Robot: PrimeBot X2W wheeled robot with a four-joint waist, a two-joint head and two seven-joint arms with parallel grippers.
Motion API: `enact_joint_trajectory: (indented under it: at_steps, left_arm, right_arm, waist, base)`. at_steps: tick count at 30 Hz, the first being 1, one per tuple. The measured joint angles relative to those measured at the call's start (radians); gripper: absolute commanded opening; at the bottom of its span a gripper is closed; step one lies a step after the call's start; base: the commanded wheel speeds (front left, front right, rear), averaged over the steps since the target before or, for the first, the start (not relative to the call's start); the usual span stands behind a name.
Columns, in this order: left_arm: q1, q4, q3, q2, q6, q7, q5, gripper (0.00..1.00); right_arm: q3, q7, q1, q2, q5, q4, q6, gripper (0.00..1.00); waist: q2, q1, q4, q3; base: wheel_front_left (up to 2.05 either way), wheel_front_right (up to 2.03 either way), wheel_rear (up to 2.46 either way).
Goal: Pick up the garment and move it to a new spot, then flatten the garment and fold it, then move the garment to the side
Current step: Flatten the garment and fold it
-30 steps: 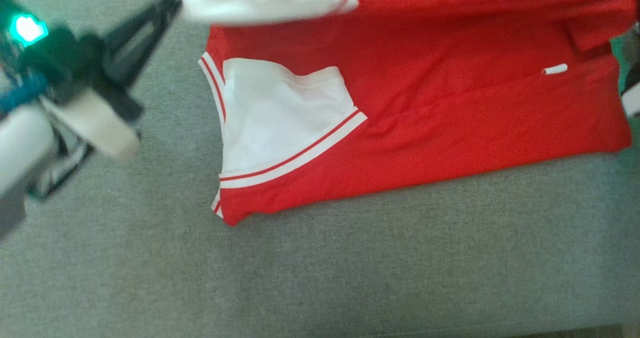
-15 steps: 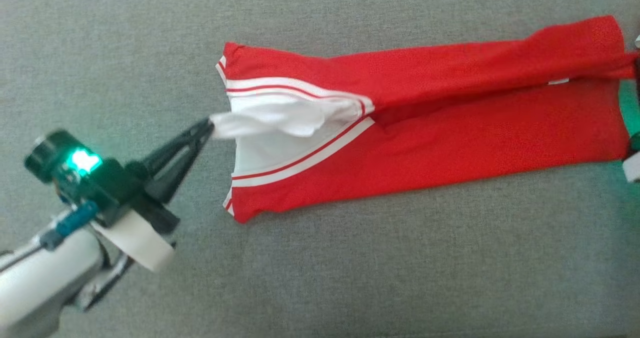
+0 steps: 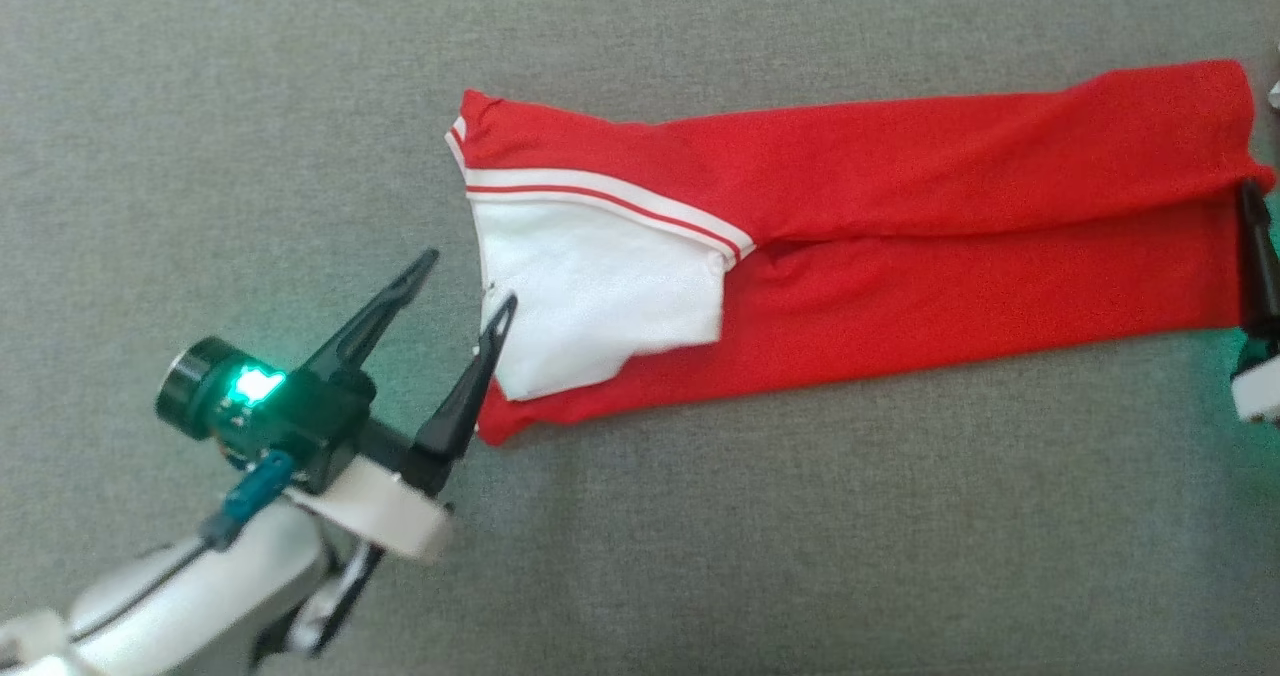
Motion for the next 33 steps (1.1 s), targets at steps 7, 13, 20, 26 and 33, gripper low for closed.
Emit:
enact_joint_trajectory:
  at_steps: [7, 13, 20, 26, 33]
  left_arm:
    - [0.179, 0.019, 0.283, -0.231, 0.176, -0.013, 0.096, 1.00]
    - [0.376, 0.035, 0.456, -0.383, 0.160, -0.016, 0.291, 1.00]
    - [0.442, 0.058, 0.579, -0.493, 0.056, -0.016, 0.439, 1.00]
    - [0.494, 0.063, 0.662, -0.558, -0.014, -0.016, 0.518, 1.00]
    - [0.547, 0.070, 0.766, -0.607, -0.077, -0.016, 0.588, 1.00]
  right_arm:
    - [-0.149, -0.001, 0.123, 0.096, 0.000, -0.091, 0.000, 1.00]
    - [-0.241, 0.017, 0.123, 0.136, -0.062, -0.086, 0.000, 1.00]
    - [-0.293, 0.111, 0.075, 0.168, -0.139, 0.052, 0.000, 1.00]
    - [-0.279, 0.165, 0.050, 0.188, -0.118, 0.106, 0.000, 0.18]
    - [-0.260, 0.132, 0.051, 0.173, -0.104, 0.079, 0.000, 0.00]
  waist:
    - [0.0000, -0.0001, 0.015, -0.030]
    - [0.0000, -0.0002, 0.041, -0.053]
    - [0.0000, -0.0001, 0.086, -0.062]
    - [0.0000, -0.0002, 0.106, -0.064]
    - [0.0000, -0.0001, 0.087, -0.084]
  base:
    - [0.00, 0.00, 0.00]
    - [0.00, 0.00, 0.00]
    - [0.00, 0.00, 0.00]
    - [0.00, 0.00, 0.00]
    - [0.00, 0.00, 0.00]
